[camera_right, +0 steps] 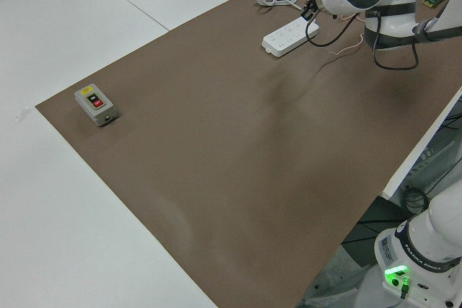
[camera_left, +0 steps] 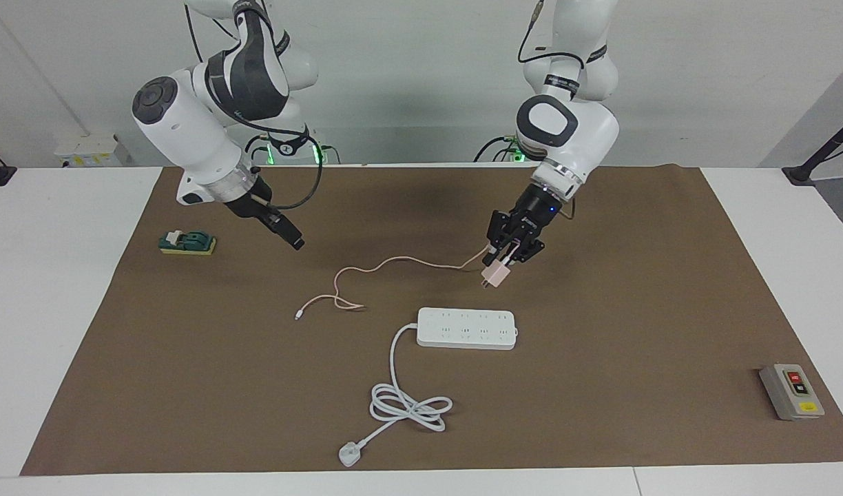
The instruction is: Plug charger into power strip
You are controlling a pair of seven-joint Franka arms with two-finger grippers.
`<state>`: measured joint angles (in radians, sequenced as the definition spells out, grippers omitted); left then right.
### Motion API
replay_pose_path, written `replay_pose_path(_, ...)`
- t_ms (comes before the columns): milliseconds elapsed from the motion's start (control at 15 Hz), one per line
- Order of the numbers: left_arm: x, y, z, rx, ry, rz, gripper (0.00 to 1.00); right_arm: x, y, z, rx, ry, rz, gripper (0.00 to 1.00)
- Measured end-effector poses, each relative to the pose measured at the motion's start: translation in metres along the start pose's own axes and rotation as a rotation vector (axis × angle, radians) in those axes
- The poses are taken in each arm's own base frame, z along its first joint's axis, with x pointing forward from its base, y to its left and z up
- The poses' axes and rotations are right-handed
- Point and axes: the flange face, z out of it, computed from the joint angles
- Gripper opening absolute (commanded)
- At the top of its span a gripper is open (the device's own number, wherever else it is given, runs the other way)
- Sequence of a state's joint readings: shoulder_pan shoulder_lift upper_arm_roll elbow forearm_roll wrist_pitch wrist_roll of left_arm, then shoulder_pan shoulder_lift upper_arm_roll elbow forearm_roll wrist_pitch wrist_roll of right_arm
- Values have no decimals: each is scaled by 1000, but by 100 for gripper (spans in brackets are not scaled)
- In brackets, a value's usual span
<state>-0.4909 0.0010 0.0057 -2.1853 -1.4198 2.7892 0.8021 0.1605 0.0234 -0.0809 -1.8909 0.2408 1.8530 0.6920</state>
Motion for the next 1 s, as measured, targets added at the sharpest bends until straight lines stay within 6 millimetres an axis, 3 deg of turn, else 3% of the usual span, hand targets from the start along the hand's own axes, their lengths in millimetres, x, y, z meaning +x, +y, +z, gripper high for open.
replay_pose_path(200, 58, -16, -24, 9, -106, 244, 0, 11, 10, -13, -60, 11, -133, 100)
replay_pose_path(333, 105, -25, -51, 58, -226, 403, 0, 14, 13, -21, -89, 19, -252, 100)
replay_pose_path(467, 137, -26, -80, 160, -357, 433, 0, 15, 17, -26, -122, 23, -341, 100)
replay_pose_path(667, 149, -14, -103, 309, -486, 347, 0, 24, 27, -34, -188, 49, -436, 100)
replay_pose_path(733, 149, -20, -111, 349, -523, 285, 0, 27, 30, -38, -204, 56, -465, 100)
replay_pose_path(1000, 149, -78, -158, 561, -632, 77, 0, 44, 50, -52, -213, 63, -535, 100)
